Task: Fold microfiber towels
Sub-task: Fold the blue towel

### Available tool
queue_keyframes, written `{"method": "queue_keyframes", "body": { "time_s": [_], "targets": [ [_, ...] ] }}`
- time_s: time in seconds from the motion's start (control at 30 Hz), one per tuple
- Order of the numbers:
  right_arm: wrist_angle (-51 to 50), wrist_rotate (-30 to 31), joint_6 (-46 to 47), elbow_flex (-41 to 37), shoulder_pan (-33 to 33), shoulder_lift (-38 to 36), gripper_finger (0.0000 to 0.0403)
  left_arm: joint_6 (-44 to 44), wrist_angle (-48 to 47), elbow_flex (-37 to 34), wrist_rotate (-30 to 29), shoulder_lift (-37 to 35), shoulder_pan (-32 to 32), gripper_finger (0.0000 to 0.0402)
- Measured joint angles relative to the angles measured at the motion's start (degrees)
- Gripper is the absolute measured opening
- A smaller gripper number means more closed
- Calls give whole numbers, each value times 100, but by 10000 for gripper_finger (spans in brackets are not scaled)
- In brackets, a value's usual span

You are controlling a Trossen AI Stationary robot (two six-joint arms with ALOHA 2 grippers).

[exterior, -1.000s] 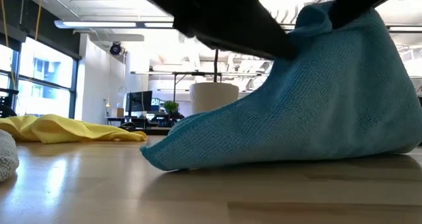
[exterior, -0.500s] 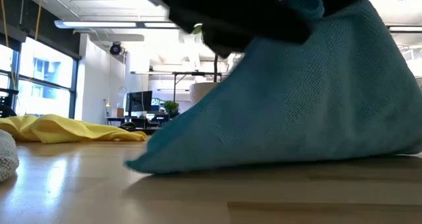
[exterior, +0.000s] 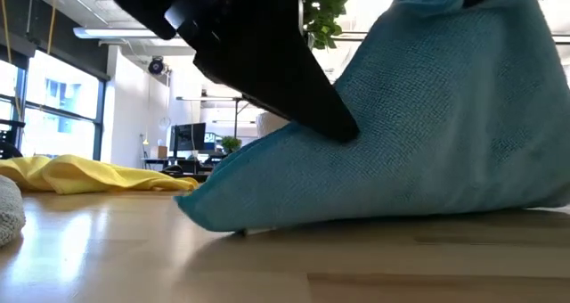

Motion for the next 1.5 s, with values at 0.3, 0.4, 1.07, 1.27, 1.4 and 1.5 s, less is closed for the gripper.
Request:
{"method": "queue_keyframes", "body": {
  "time_s": [0.3, 0.4, 1.07, 1.27, 1.4, 1.5],
  "targets": [
    [-115, -158, 189, 0, 76, 2, 3, -469, 56, 0, 123, 132, -66, 9],
    [-194, -551, 281, 0, 71, 2, 29, -646, 110, 0, 195, 130, -84, 8],
    [941, -239, 167, -13, -477, 843, 207, -1012, 272, -2, 493, 130, -64, 1],
    [1333, 246, 220, -12, -495, 855, 198, -1021, 187, -2, 598, 128, -2, 1],
    [1650, 267, 135, -4, -425, 868, 197, -1019, 178, -2, 600, 123, 57, 1],
    [1454, 281, -109, -4, -237, 868, 197, -961, 91, -2, 686, 119, 102, 1]
  ]
}}
